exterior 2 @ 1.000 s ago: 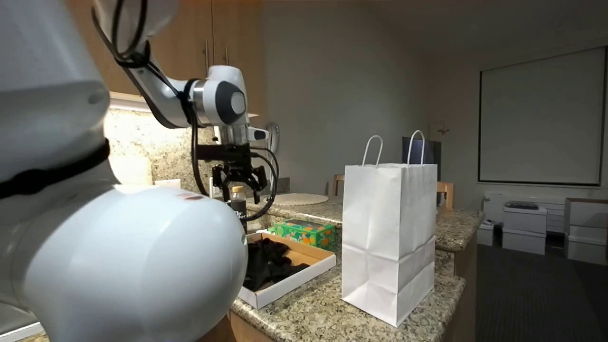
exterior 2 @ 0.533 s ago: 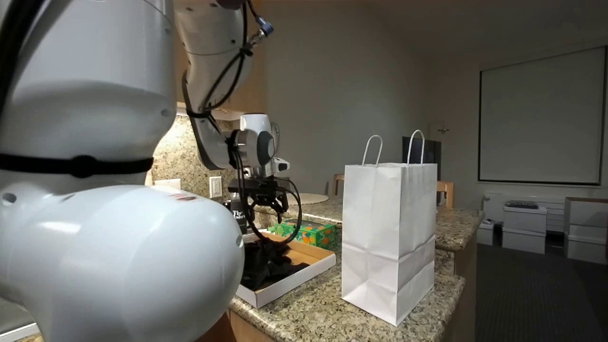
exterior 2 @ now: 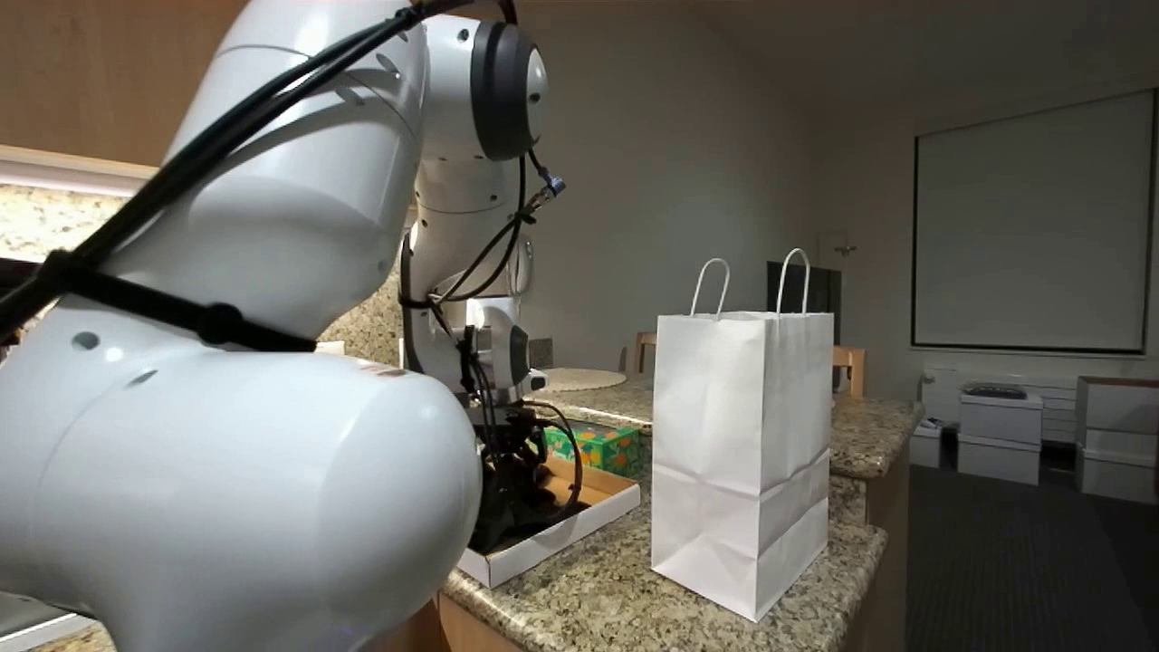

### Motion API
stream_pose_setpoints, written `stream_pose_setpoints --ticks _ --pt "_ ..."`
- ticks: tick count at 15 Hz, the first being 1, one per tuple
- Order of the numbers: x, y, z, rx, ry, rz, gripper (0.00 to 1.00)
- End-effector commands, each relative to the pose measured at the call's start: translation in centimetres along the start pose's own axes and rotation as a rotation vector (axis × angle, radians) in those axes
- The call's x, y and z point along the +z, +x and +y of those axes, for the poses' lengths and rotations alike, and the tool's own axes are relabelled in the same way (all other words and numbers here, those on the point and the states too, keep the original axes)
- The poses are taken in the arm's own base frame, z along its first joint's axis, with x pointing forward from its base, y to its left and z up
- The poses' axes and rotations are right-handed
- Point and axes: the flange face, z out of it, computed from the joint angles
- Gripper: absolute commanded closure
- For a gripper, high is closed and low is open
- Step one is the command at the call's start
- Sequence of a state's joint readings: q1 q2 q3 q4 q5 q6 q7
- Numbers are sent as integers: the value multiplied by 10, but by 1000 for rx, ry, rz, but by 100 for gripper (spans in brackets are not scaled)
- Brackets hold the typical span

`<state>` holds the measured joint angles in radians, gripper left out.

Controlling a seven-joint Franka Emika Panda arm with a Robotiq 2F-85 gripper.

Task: Pick up all the socks and put them in the bag.

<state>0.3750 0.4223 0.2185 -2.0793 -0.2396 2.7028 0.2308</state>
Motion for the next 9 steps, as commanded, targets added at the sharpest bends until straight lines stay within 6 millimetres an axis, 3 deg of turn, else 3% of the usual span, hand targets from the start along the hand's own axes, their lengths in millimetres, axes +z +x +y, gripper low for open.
stream_pose_setpoints --ticks 1,5,7,9 --pt "11 15 1 2 -65 -47 33" --pt "8 19 32 137 -145 -106 61" --pt "13 7 45 211 -135 -199 74" --pt "24 -6 41 245 -79 -298 87"
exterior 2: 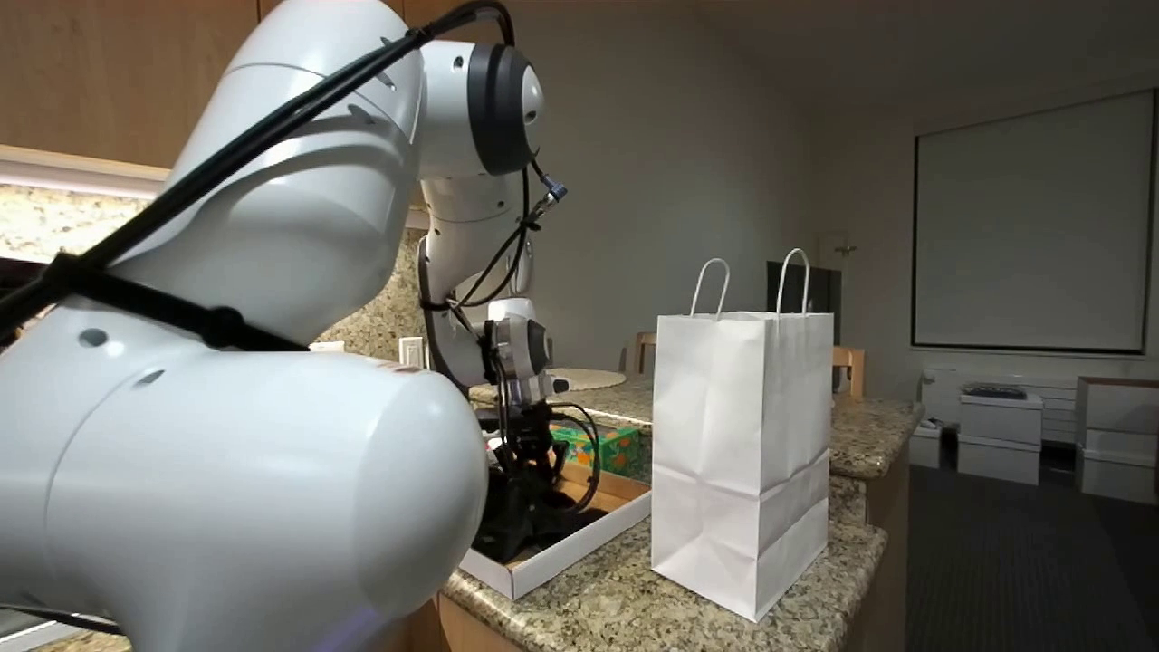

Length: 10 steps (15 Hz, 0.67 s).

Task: Pick up all the socks and put them in the bag.

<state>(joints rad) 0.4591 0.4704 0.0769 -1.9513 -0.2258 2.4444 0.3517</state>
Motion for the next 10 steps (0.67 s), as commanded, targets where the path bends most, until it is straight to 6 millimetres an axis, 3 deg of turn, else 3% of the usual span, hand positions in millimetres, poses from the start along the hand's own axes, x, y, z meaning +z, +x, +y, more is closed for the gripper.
stream_pose_setpoints --ticks 1,4,6,8,10 --pt "18 -21 -5 57 65 -169 88" --pt "9 -26 -18 79 117 -210 87" --pt "-11 -26 -20 91 106 -192 88" --pt "-42 -25 -19 96 77 -138 87" --pt "-89 -24 -12 107 72 -73 86"
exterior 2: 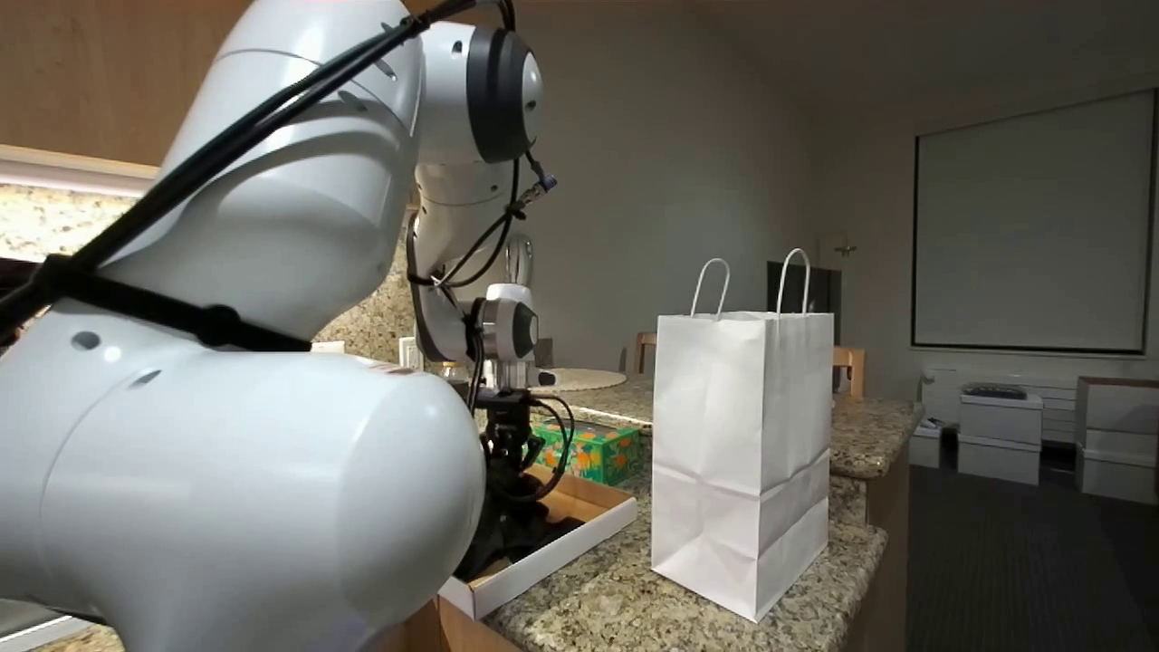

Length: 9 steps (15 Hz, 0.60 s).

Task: Pick up all the socks and put them in the bag.

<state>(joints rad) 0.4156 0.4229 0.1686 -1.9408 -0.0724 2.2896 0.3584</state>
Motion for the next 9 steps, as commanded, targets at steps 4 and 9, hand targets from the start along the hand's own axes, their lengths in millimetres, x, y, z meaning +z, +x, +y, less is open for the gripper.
stream_pose_setpoints --ticks 4,9 --pt "-157 -37 10 -7 -46 135 86" --pt "-290 -71 39 20 -121 215 87"
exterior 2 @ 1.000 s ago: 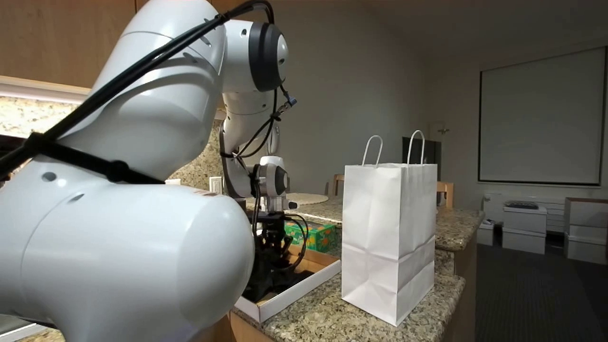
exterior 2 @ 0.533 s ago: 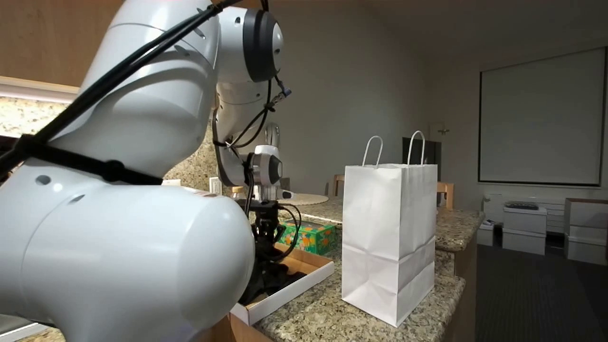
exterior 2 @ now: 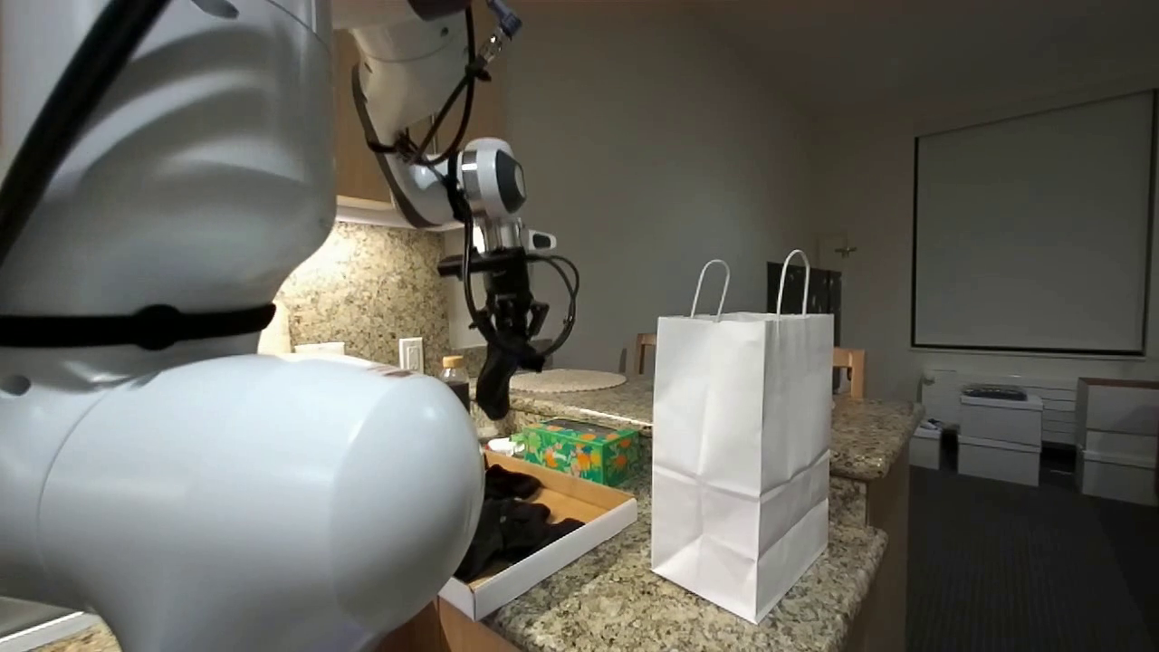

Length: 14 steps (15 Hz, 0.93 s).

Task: Pick up all the socks and put them in the bag.

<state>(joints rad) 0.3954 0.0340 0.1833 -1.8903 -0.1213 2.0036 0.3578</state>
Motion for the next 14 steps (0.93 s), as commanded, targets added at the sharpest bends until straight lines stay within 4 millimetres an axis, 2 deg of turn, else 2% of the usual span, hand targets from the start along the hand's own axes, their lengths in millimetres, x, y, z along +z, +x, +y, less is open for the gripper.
stream_pose_setpoints --ticks 1,5,7,9,12,14 --pt "-91 -15 37 34 -73 49 87" --pt "-194 -27 102 138 -80 220 88" --pt "-239 -34 148 228 -67 329 88" --pt "-273 -44 200 301 -46 396 89" --pt "-303 -66 288 388 -31 450 89" --pt "-307 -80 350 414 -19 458 89"
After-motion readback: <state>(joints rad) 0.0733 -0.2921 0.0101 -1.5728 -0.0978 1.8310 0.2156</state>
